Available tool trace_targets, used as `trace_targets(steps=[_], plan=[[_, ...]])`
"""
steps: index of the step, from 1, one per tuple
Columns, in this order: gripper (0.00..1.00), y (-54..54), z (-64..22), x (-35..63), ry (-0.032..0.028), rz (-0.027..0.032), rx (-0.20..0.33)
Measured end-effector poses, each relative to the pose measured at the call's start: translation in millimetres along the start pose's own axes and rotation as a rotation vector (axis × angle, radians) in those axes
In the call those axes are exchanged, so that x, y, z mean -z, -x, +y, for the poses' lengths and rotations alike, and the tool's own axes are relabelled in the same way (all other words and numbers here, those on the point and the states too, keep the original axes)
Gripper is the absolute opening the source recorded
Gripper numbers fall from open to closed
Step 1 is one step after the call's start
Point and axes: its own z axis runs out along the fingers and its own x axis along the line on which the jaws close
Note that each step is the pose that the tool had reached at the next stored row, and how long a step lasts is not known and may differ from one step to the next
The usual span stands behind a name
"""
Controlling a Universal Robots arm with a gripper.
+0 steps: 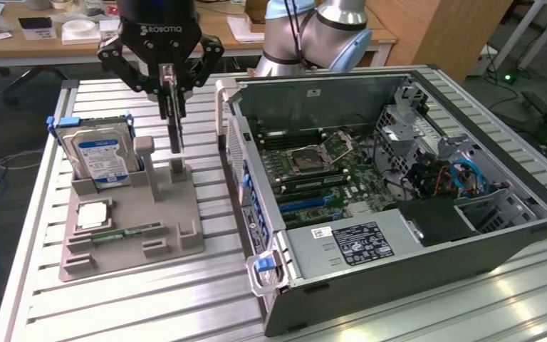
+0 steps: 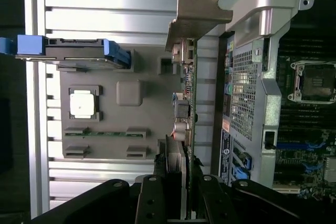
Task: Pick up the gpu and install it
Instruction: 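Pick up the gpu and move the gpu toward the slot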
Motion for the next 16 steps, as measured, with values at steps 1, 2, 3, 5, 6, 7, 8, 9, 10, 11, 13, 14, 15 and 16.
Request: trace_targets(steps=[1,2,3,5,6,7,8,9,10,11,13,14,15,16], plan=[[0.27,2.3,0.0,-0.2,0.0001,-0.0006,0.000],[0.27,4.7,-0.1,-0.4,0.0002,-0.0013,0.000],[0.27,7.0,-0.1,-0.7,0.0001,-0.0021,-0.001],[0.27,9.7,-0.1,-1.5,0.0005,-0.0037,-0.005],[0.27,10.9,-0.1,-1.8,0.0021,-0.0042,-0.007],[0.27,12.1,-0.1,-2.2,0.0059,-0.0046,-0.008],[0.27,13.3,-0.1,-2.6,0.0113,-0.0049,-0.008],[0.27,14.5,0.0,-2.9,0.0163,-0.0052,-0.009],[0.27,16.0,0.0,-3.2,0.0191,-0.0057,-0.009],[0.27,17.6,0.0,-3.4,0.0195,-0.0062,-0.010],[0.27,21.2,0.0,-3.7,0.0197,-0.0067,-0.013],[0.27,23.0,0.0,-3.7,0.0197,-0.0067,-0.014],[0.27,25.3,0.1,-3.8,0.0197,-0.0067,-0.016],[0.27,27.5,0.1,-3.8,0.0196,-0.0067,-0.016]])
